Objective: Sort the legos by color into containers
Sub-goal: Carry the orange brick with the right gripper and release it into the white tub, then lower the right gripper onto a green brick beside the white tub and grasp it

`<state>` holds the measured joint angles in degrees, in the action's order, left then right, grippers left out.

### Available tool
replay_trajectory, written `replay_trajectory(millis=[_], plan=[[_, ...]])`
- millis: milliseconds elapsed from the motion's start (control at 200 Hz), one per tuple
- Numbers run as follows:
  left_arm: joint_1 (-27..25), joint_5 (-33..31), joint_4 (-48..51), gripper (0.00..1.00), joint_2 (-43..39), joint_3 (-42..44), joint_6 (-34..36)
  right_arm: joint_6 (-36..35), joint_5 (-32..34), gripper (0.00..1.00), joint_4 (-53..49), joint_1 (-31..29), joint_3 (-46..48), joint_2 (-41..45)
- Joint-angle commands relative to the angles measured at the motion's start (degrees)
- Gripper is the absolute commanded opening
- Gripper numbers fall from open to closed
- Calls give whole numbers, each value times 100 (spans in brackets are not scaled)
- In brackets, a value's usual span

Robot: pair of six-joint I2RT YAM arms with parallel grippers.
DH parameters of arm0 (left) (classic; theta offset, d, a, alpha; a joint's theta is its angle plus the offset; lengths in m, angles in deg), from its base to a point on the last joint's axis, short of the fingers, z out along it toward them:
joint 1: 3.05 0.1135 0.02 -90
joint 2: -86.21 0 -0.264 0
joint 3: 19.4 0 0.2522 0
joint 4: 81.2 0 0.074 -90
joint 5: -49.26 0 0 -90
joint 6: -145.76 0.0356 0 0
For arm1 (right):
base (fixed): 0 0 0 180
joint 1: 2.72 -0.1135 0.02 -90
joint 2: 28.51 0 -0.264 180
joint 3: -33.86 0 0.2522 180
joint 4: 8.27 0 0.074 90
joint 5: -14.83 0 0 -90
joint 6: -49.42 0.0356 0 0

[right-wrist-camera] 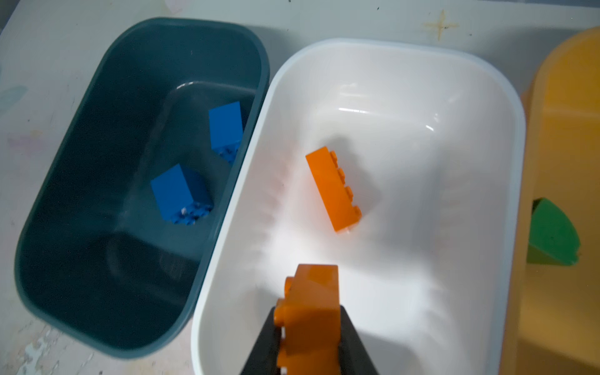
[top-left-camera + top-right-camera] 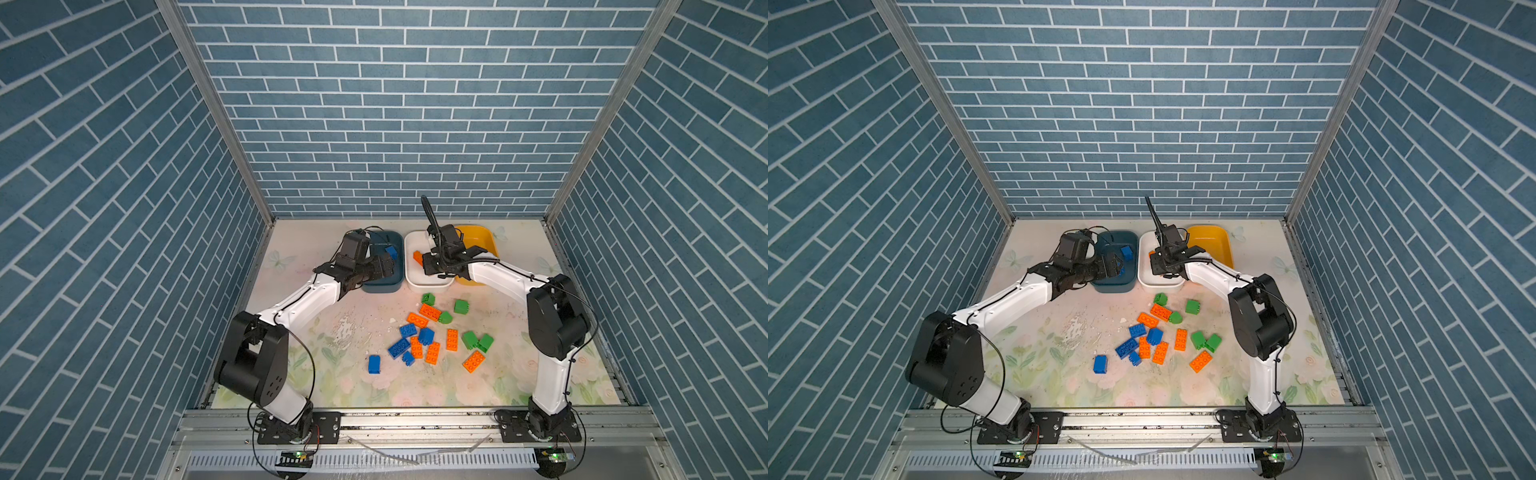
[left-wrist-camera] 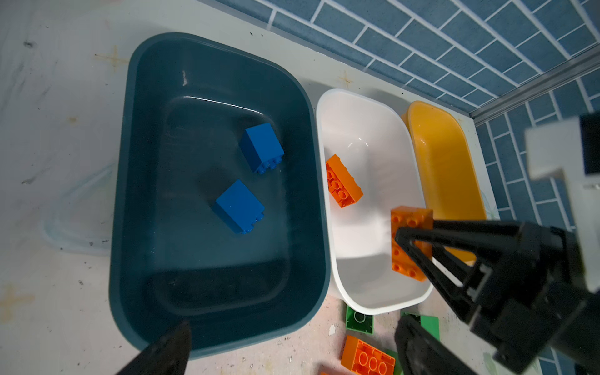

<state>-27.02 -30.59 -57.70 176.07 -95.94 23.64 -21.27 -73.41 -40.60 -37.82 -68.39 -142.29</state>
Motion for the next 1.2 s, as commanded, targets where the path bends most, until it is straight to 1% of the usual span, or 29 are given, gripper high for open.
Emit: replay_trajectory(millis=[0, 135, 185, 255, 330, 415, 515, 550, 570, 585, 600, 610, 620, 710, 780, 840, 920, 995, 1085, 1195], plan=[[-55, 137, -153, 99, -153, 202, 88, 216, 431, 20, -821, 37, -855, -434], [-120, 117, -152, 99, -175, 240, 65, 85, 309, 23, -1071, 64, -1549, -912], [-141, 110, -152, 99, -167, 240, 74, 19, 220, 30, -1159, 55, -1762, -1019], [-181, 76, -134, 99, -178, 240, 111, -55, 144, 39, -1143, 55, -1793, -953], [-277, -34, -110, 99, -221, 227, 248, -158, 77, 48, -890, 55, -1456, -623], [-500, -288, -61, 99, -249, 191, 452, -182, 10, 56, -486, 56, -711, -72], [-717, -420, -83, 99, -200, 140, 468, -46, 96, 65, -189, 64, 226, 598], [-769, -435, -95, 99, -164, 107, 445, 57, 187, 71, -137, 68, 543, 810], [-805, -439, -99, 99, -141, 81, 443, 119, 238, 76, -101, 61, 727, 947], [-846, -450, -89, 99, -127, 63, 443, 163, 259, 81, -60, 58, 864, 1039], [-883, -471, -90, 99, -100, 38, 443, 214, 294, 95, -33, 57, 1002, 1132], [-904, -488, -80, 99, -92, 21, 450, 249, 333, 98, -15, 55, 1093, 1194], [-933, -510, -85, 99, -68, 5, 445, 284, 358, 99, 7, 62, 1155, 1251], [-1189, -584, -64, 99, 94, -172, 494, 654, 673, 99, 274, 63, 2002, 1808], [-1330, -535, -84, 99, 243, -304, 487, 1011, 920, 99, 682, 79, 2727, 2244], [-1422, -447, -129, 99, 378, -393, 480, 1242, 929, 99, 1006, 147, 3250, 2555], [-1541, -352, -212, 99, 502, -494, 479, 1338, 794, 99, 1099, 262, 3654, 2761], [-1632, -341, -211, 99, 585, -583, 488, 1231, 601, 98, 981, 366, 3827, 2813], [-1668, -312, -199, 99, 653, -651, 470, 790, 256, 96, 838, 447, 3900, 2717], [-1668, -262, -207, 99, 683, -667, 478, 318, 269, 94, 304, 445, 3626, 2418]])
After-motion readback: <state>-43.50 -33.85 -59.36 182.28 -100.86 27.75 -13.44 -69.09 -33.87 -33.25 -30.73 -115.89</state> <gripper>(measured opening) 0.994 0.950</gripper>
